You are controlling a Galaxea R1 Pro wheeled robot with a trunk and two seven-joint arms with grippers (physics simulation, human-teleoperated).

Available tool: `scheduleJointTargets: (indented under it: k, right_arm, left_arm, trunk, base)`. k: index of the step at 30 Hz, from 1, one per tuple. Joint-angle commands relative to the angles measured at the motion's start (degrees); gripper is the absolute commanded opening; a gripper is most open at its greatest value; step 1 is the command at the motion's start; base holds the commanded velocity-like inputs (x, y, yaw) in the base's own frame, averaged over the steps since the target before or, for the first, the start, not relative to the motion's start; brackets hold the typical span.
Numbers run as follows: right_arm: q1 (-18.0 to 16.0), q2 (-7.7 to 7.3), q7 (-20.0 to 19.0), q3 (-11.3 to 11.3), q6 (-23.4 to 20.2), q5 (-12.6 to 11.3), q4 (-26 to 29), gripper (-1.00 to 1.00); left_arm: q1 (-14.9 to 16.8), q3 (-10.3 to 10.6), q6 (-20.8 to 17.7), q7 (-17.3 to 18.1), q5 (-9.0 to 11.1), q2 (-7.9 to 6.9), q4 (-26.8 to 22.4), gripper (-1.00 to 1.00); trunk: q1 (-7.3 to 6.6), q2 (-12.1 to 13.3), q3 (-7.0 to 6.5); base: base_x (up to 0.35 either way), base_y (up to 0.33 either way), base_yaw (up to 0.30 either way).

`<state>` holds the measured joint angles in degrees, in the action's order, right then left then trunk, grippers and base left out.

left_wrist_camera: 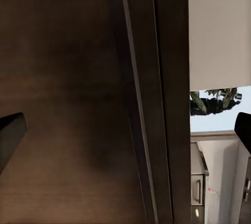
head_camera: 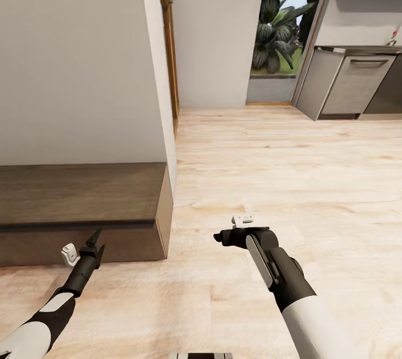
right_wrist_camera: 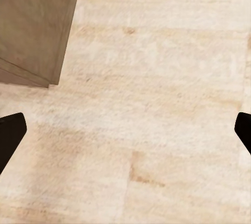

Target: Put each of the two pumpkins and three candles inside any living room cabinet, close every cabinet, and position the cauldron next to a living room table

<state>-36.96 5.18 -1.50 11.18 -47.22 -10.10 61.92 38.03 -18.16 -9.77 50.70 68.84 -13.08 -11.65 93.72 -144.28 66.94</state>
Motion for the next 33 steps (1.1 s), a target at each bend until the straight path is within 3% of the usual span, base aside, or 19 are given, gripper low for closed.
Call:
scheduleJointTargets:
  k: [1, 12, 19, 33]
  right_arm:
    - [0.0, 0.00, -0.1, 0.0, -0.2, 0.0, 0.0, 1.00]
    - [0.0, 0.00, -0.1, 0.0, -0.2, 0.0, 0.0, 1.00]
    - [0.0, 0.00, -0.1, 0.0, -0.2, 0.0, 0.0, 1.00]
    - [0.0, 0.00, -0.1, 0.0, -0.2, 0.0, 0.0, 1.00]
  left_arm:
    - [0.0, 0.1, -0.6, 0.2, 0.6, -0.02, 0.0, 1.00]
    - [0.0, 0.1, -0.5, 0.2, 0.6, -0.02, 0.0, 1.00]
    - [0.0, 0.1, -0.5, -4.1, 0.7, -0.02, -0.1, 1.00]
    - [0.0, 0.1, -0.4, -4.4, 0.7, -0.02, -0.3, 1.00]
  trunk:
    - [-0.01, 0.0, 0.05]
    - [-0.01, 0.0, 0.05]
    - [-0.01, 0.0, 0.05]
    - [-0.01, 0.0, 0.05]
  base:
    - [0.000, 0.000, 0.000]
    - [0.000, 0.000, 0.000]
    - [0.000, 0.000, 0.000]
    - [0.000, 0.000, 0.000]
